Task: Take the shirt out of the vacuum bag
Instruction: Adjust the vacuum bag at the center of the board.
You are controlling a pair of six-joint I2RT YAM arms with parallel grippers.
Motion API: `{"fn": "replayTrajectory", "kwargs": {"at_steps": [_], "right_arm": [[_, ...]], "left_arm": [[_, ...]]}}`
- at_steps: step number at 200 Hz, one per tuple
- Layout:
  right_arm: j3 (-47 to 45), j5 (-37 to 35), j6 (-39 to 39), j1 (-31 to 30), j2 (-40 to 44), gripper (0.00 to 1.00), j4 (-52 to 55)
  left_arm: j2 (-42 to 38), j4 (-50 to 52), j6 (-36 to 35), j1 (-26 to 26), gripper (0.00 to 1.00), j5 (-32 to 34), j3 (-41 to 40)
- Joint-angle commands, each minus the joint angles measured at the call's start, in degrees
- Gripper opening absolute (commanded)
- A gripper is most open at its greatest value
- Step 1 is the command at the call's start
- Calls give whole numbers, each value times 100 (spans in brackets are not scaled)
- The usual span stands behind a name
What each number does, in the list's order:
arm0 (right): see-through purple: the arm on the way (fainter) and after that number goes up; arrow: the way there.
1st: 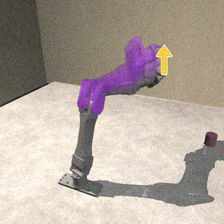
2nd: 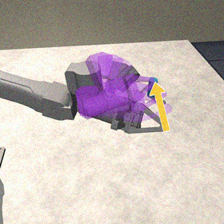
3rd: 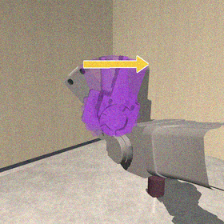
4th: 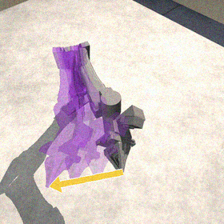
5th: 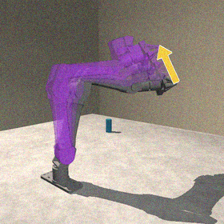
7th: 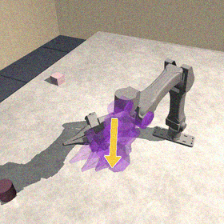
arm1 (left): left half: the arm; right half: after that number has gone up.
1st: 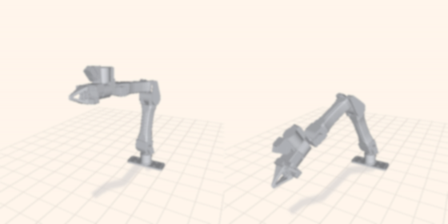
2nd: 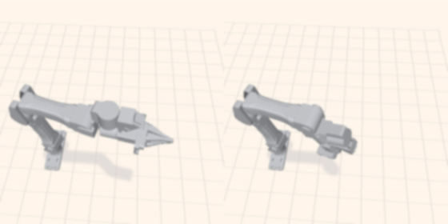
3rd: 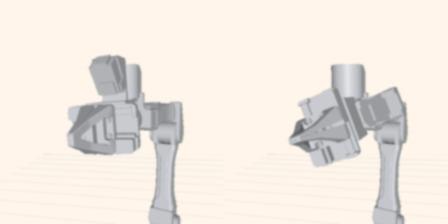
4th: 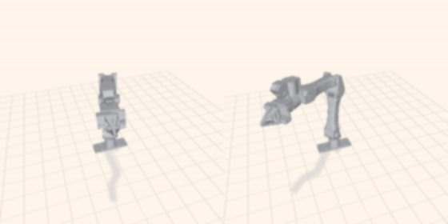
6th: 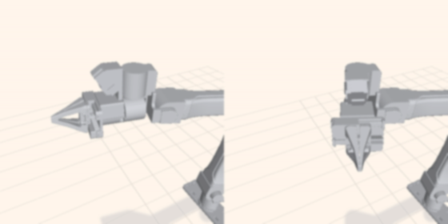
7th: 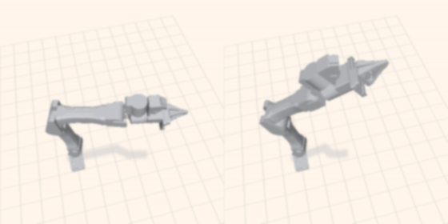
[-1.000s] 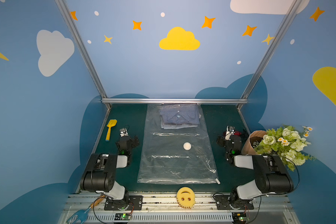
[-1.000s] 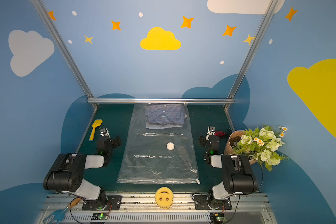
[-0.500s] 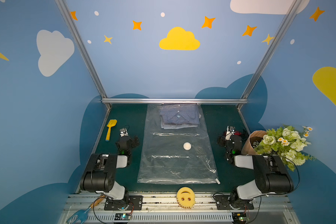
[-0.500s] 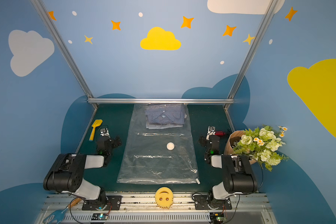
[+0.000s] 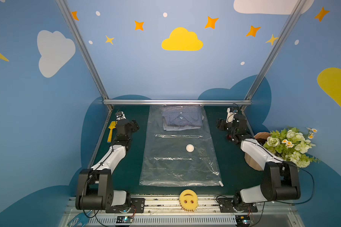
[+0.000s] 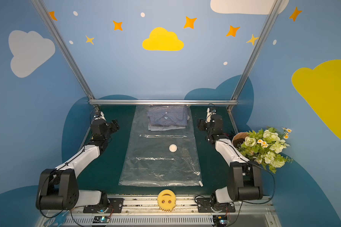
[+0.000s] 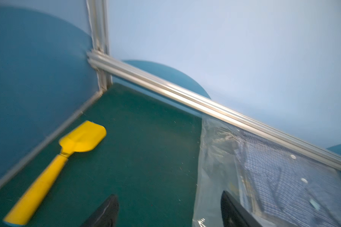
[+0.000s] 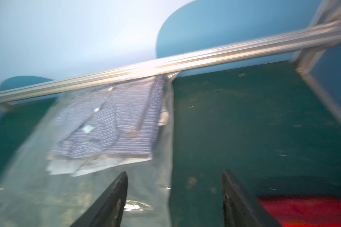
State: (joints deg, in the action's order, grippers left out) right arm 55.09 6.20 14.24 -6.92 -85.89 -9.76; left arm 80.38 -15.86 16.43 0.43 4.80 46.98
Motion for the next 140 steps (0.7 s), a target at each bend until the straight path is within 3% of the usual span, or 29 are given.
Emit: {"fn": "replayTrajectory", "kwargs": {"at_steps": [1,55,104,140], "right_arm": [[516,885,716,6,-720,71,629],[2161,1798,1497,377,-2554,66,522],[3170,2284,1878,464,-3677,60,328],[3453,2329,2104,446,-4121,55,124]], "left_arm": [[638,705,567,-19,77,-1073,481],[2540,1448,993,-234,72,-2888,2222],[3894,2266,1102,-366,66,-3249,3593],[4586,2384,1437,-491,65,-3646,4162]]}}
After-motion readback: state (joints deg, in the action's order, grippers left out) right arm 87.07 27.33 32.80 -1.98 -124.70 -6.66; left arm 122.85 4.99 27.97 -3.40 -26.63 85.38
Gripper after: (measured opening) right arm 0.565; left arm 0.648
